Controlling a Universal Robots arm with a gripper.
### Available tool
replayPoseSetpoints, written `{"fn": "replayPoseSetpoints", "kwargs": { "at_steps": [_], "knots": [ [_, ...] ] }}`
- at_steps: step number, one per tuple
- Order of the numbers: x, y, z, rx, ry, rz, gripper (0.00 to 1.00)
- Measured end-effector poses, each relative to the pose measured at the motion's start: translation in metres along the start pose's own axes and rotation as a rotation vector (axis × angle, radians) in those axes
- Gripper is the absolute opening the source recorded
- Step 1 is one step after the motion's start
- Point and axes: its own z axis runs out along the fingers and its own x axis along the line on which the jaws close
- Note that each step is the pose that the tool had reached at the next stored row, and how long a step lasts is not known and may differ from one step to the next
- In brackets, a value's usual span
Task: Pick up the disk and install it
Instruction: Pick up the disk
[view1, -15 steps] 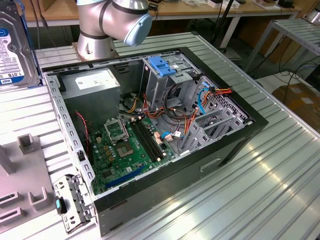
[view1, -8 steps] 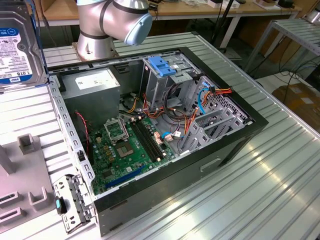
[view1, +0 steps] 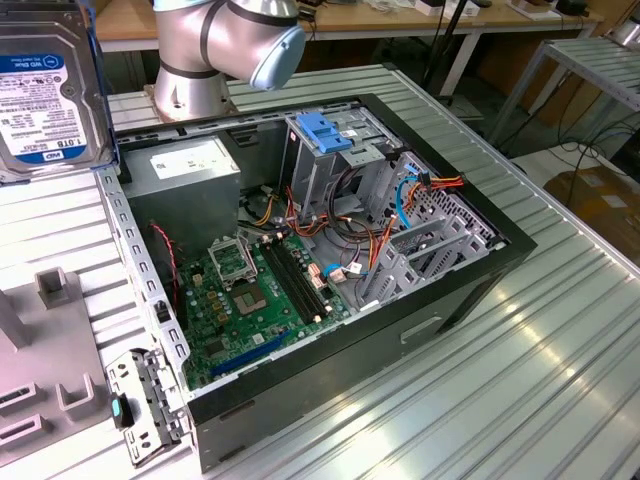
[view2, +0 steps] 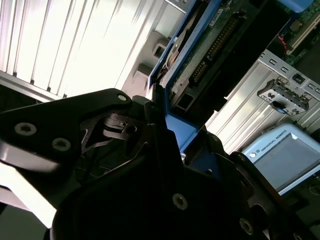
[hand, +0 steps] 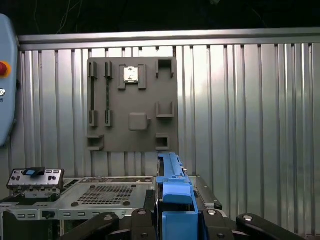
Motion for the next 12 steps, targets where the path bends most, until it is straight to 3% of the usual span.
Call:
{"fn": "replayPoseSetpoints", "kwargs": {
  "at_steps": [12],
  "knots": [
    [0.0002,-0.0136,-0.0001,-0.0001,0.0000,0.000,0.37]
  ]
}}
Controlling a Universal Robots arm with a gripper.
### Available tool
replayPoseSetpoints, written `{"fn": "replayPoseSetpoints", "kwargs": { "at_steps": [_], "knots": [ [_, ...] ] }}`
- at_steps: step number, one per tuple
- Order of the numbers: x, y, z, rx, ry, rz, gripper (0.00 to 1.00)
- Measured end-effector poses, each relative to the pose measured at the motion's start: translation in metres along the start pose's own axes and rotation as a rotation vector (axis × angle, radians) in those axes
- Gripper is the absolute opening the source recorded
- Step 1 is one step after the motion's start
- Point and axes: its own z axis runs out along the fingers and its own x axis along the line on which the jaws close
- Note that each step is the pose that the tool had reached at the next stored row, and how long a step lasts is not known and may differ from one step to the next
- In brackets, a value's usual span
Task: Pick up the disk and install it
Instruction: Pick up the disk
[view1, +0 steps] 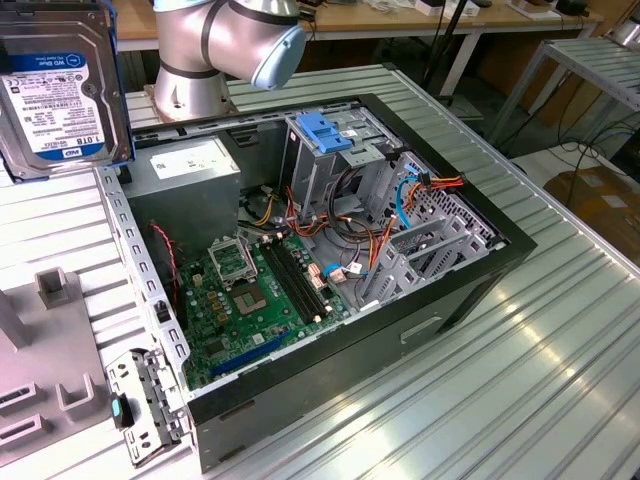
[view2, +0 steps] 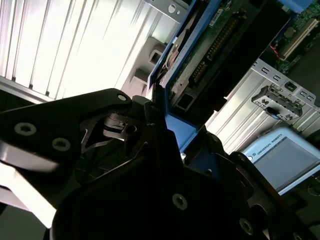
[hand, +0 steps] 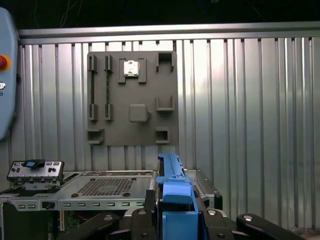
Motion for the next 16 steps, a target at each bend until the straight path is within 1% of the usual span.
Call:
{"fn": "replayPoseSetpoints", "kwargs": {
  "at_steps": [7,10,12,16],
  "knots": [
    [0.0013,-0.0060,0.0000,0.0000,0.0000,0.000,0.37],
    [0.0014,-0.0108,0.0000,-0.0001,0.0000,0.000,0.37],
    [0.0014,-0.0153,0.0000,0.0000,0.0000,0.000,0.37],
    [0.0014,-0.0214,0.0000,0.0000,0.0000,0.000,0.37]
  ]
}}
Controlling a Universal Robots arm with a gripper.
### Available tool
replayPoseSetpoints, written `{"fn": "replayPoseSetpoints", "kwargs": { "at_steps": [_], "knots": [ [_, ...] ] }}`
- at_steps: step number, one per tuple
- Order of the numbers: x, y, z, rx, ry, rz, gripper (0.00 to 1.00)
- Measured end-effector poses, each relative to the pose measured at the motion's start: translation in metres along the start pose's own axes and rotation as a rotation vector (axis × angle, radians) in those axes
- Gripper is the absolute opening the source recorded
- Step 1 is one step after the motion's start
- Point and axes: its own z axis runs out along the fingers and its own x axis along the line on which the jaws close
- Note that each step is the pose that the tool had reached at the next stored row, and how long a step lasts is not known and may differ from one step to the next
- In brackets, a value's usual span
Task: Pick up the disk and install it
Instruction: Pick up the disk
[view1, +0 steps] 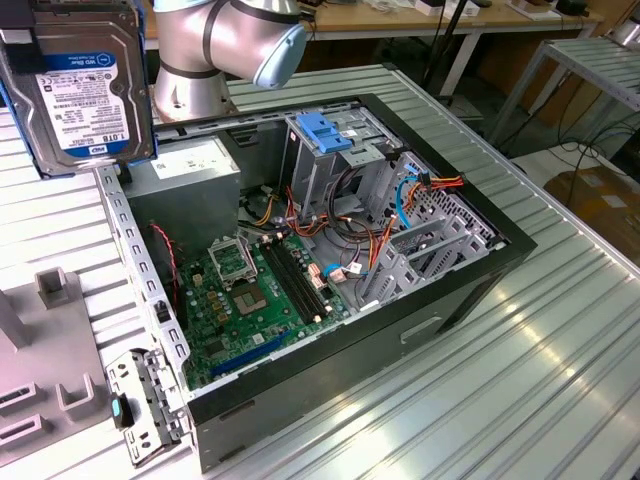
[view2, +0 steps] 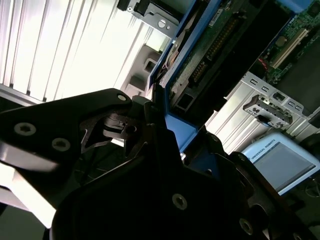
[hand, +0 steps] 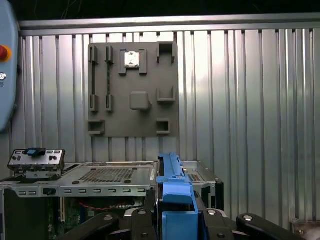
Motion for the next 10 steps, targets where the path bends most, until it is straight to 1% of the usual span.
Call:
{"fn": "replayPoseSetpoints", "kwargs": {
  "at_steps": [3,6,8,10],
  "knots": [
    [-0.0001,-0.0057,0.0000,-0.0001,0.0000,0.000,0.37],
    [-0.0003,-0.0099,0.0000,0.0000,0.0000,0.000,0.37],
    [-0.0003,-0.0143,0.0001,0.0000,0.0000,0.000,0.37],
    [-0.0003,-0.0163,0.0001,0.0000,0.0000,0.000,0.37]
  ]
}}
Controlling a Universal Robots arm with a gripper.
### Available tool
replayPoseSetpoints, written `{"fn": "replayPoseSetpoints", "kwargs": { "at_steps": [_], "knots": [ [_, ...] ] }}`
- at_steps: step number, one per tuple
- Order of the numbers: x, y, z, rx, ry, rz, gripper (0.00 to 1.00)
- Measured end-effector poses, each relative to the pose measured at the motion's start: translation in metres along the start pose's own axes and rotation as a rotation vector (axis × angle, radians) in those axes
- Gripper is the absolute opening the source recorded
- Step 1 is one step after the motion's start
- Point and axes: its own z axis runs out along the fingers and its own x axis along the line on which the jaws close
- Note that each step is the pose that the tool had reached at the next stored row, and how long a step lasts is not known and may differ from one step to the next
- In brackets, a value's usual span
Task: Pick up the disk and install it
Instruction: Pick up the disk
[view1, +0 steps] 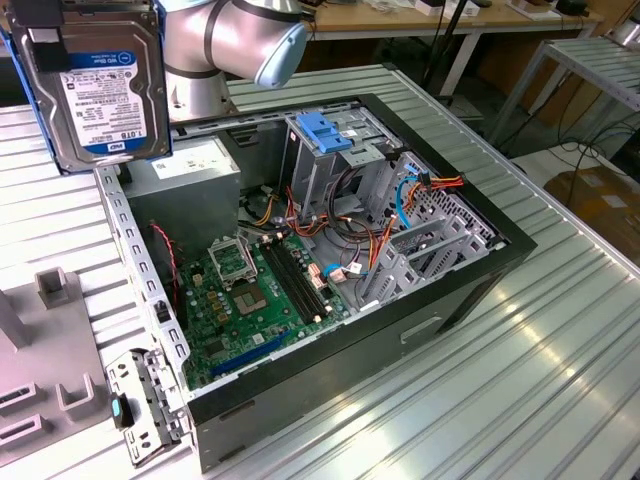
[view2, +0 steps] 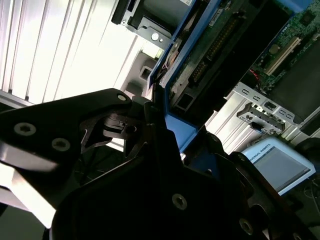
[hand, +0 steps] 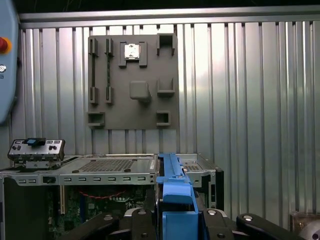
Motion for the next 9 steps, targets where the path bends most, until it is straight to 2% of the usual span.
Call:
{"fn": "replayPoseSetpoints", "kwargs": {
  "at_steps": [4,9],
  "knots": [
    [0.0001,-0.0065,0.0001,0.0000,0.0001,0.000,0.37],
    [0.0005,-0.0186,0.0003,0.0000,0.0012,0.000,0.37]
  ]
}}
